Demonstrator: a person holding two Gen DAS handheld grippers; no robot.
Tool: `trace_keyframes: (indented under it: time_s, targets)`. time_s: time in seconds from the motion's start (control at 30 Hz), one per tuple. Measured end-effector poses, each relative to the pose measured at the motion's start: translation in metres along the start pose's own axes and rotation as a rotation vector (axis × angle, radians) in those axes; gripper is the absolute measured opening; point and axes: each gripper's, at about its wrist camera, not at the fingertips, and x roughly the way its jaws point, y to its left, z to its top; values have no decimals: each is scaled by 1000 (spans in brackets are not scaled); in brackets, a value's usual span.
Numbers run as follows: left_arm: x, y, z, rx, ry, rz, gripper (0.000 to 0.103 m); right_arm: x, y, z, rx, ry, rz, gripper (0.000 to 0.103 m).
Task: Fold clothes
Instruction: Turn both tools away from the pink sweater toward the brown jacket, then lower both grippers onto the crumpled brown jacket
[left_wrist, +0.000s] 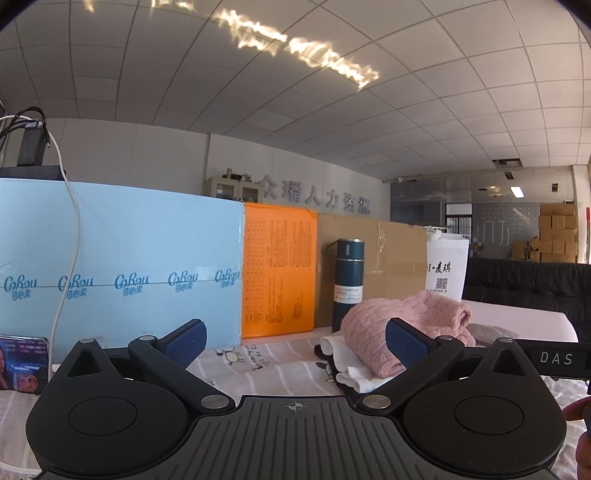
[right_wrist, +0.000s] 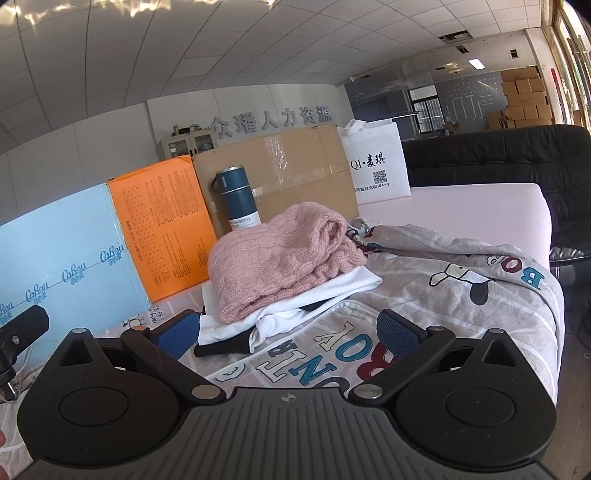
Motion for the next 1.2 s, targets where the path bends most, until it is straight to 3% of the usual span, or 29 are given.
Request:
trace_keyframes:
  time_s: [0.27, 0.47, 0.6, 0.77, 1.0, 1.1, 1.2]
  targets:
    - [-39, 6, 8, 78, -12, 3, 103, 9, 4, -11, 0, 69, 208, 103]
    - [-82, 22, 0, 169, -5, 171, 103, 7, 26, -23, 2, 130, 404, 103]
    - [-113, 41, -9, 83, -19, 293, 103, 0, 47, -31, -21, 148, 499, 103]
    - [-151, 67, -20, -38, -58, 374, 103, -9, 75, -43, -82, 183, 574, 103]
    - [-216, 105, -22, -56, -140, 601, 103, -23, 121, -53, -168, 223, 717, 103]
    - [-247, 131, -20, -67, -166, 762, 103, -29, 149, -56, -209, 268, 808, 103]
    - [-279, 166, -16, -187, -212, 912, 103, -34, 181, -56, -240, 319, 925, 103]
